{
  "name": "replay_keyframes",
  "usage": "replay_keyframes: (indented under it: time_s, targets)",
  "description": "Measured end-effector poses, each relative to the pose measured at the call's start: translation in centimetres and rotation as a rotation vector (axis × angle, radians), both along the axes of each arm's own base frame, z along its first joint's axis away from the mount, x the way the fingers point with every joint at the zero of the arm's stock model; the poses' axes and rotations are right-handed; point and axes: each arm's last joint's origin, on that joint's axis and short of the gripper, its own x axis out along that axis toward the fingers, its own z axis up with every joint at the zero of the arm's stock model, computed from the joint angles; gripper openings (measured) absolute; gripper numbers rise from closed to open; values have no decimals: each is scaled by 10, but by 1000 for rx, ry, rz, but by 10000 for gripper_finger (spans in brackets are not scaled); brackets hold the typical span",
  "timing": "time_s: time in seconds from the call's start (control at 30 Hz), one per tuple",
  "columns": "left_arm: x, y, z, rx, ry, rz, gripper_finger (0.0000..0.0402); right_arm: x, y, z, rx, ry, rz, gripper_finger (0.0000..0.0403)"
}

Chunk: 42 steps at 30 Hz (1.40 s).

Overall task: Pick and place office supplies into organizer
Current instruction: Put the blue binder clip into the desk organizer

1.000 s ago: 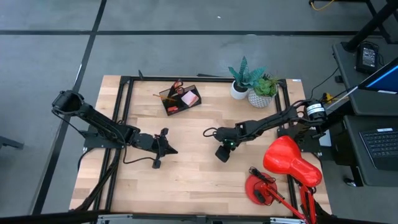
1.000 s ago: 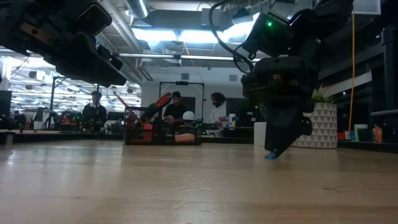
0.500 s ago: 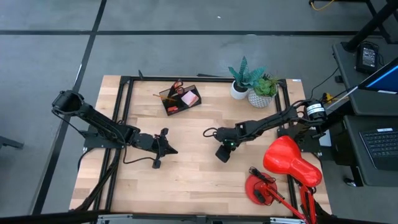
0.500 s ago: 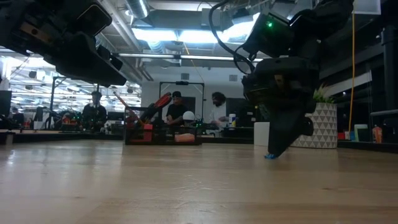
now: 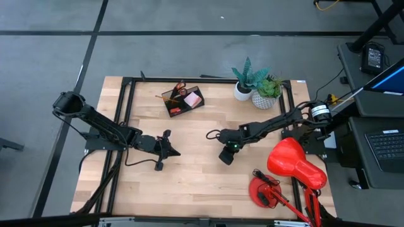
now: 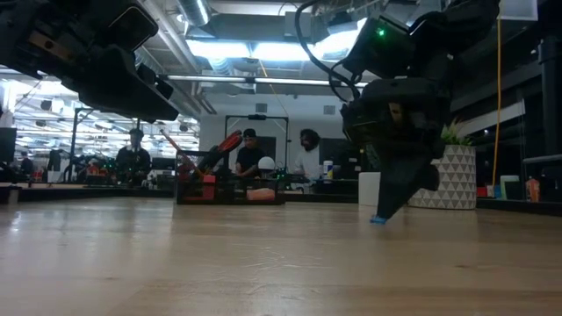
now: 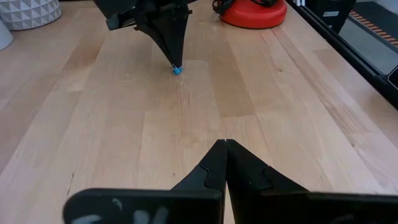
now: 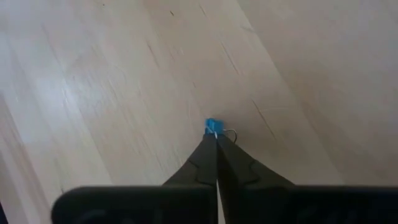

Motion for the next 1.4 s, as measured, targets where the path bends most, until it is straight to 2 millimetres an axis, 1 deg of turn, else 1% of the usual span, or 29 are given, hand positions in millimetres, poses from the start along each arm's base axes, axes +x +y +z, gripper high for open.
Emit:
replay_keyframes:
  time_s: [0.2, 0.37, 0.47, 0.6, 0.77, 0.87, 1.07, 1.23, 1.4]
  targets:
    - [0, 0, 0, 0, 0, 0, 3, 3, 0, 3, -7, -45, 22, 1]
    - [0, 0, 1, -2, -7, 0, 2, 6, 1, 14, -12, -131, 41, 1]
    - [1, 0, 3, 12, -32, 12, 6, 10, 0, 24, -46, -221, 39, 0]
    - [3, 2, 6, 76, -80, 57, 18, 19, 0, 35, -104, -379, 43, 0]
    - [5, 3, 12, 162, -149, 84, 41, 28, 1, 46, -123, -533, 65, 0]
    - [6, 3, 16, 191, -188, 74, 58, 31, 1, 51, -143, -598, 69, 0]
    - [7, 3, 18, 258, -213, 63, 101, 36, 0, 61, -171, -708, 59, 0]
    - [7, 6, 21, 348, -231, 140, 133, 39, 1, 68, -177, -796, 55, 0]
    - [8, 9, 26, 423, -267, 209, 149, 40, -1, 73, -199, -850, 62, 0]
